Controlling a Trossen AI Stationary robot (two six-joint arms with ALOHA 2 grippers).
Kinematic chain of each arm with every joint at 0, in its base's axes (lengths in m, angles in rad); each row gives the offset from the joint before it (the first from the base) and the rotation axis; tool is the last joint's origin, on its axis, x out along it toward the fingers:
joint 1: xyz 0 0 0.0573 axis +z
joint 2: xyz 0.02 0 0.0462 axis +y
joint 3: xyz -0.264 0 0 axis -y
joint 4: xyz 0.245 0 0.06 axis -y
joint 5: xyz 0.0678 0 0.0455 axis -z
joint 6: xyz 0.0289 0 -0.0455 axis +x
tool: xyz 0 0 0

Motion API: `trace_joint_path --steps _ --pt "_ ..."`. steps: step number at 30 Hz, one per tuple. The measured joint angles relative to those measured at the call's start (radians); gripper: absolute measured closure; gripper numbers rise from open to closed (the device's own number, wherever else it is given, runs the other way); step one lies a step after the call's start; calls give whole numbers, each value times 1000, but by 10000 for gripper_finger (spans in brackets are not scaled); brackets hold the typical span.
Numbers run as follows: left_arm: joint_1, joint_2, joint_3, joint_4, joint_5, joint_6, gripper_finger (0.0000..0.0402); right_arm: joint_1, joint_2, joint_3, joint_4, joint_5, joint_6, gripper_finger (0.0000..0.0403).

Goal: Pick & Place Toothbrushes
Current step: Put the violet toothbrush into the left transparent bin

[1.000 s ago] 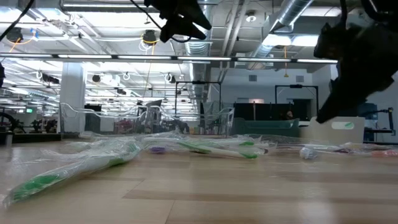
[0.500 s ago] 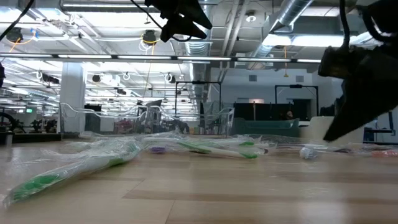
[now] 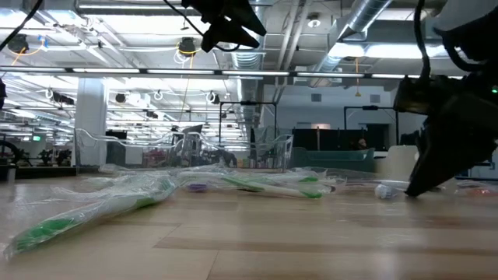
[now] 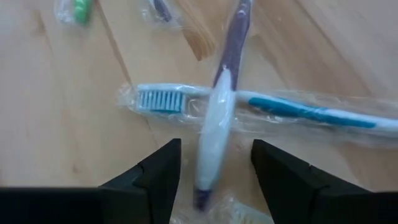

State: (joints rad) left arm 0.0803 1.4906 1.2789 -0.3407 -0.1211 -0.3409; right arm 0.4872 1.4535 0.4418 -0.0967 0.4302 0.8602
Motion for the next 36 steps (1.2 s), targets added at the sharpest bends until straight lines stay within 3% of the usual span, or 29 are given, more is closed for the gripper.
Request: trace_joint_path --steps 4,10,21,26,30,36 --pt "0 0 0 5 0 -8 266 -2 42 5 9 -7 11 223" --pt "0 0 0 9 1 -16 266 -8 -6 21 -37 -33 -7 255" --pt "-3 0 0 17 2 -16 266 -44 -14 100 -193 -121 -36 388" --pt "-7 0 0 17 5 -15 266 -44 -14 181 -301 -113 -59 371" --pt "-15 0 0 17 7 1 266 -40 -14 253 -397 -104 -125 388" --pt "-40 0 0 20 109 130 266 -46 -15 356 -516 -97 -202 383"
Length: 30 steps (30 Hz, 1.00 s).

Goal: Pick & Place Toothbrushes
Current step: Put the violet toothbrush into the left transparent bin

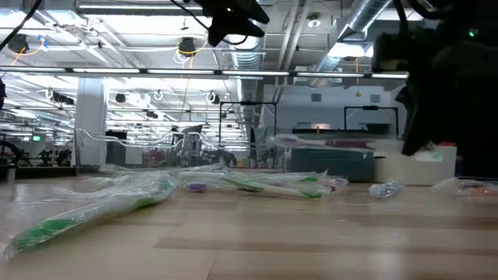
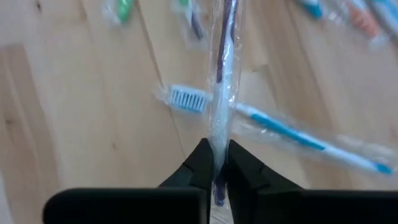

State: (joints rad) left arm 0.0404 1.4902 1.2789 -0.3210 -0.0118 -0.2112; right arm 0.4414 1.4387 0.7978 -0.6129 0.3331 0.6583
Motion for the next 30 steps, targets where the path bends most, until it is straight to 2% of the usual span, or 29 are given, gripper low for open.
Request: trace_joint_path --steps 6,13,23,30 --pt "-53 0 0 1 19 182 266 -40 6 124 -59 1 -89 389" --pt "-95 15 2 6 18 212 250 -118 67 331 -145 2 -198 389" --pt "-104 66 1 -37 19 233 211 -158 304 709 -368 -20 -354 387" --pt "-132 100 0 -130 20 233 202 -157 379 854 -468 -14 -373 385"
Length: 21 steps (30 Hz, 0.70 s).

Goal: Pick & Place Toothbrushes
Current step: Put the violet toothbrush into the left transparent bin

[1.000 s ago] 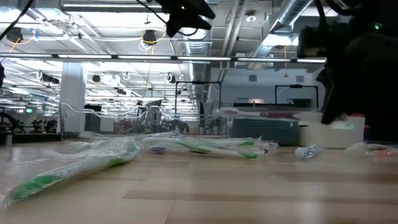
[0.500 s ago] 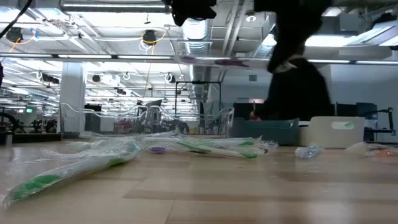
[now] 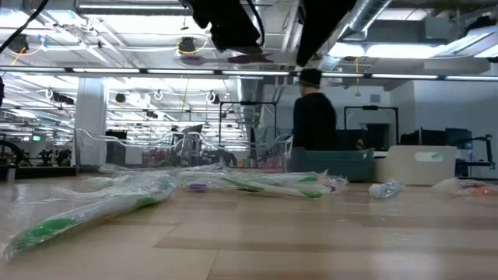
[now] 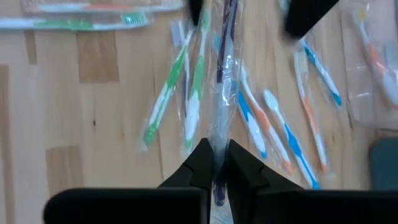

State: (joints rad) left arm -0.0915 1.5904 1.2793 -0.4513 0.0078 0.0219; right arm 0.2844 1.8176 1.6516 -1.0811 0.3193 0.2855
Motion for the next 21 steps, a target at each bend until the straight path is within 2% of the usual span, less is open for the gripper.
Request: trace_joint_path --steps 21 --pt "-8 36 -4 -98 -29 33 218 -5 3 7 -19 6 3 384"
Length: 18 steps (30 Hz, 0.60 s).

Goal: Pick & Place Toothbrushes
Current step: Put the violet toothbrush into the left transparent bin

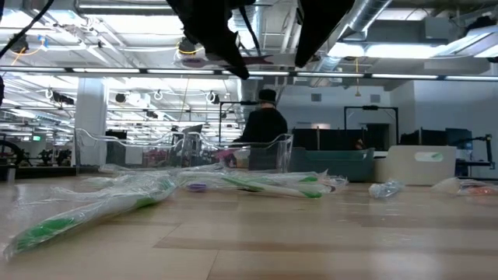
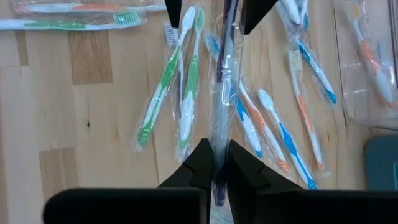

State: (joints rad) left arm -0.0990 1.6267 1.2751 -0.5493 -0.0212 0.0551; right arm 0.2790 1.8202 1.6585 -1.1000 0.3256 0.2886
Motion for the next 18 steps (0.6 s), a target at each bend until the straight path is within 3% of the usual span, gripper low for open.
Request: trace_joint_path --steps 18 --pt "-1 -1 0 6 0 -6 311 -2 -1 0 -3 -2 0 385"
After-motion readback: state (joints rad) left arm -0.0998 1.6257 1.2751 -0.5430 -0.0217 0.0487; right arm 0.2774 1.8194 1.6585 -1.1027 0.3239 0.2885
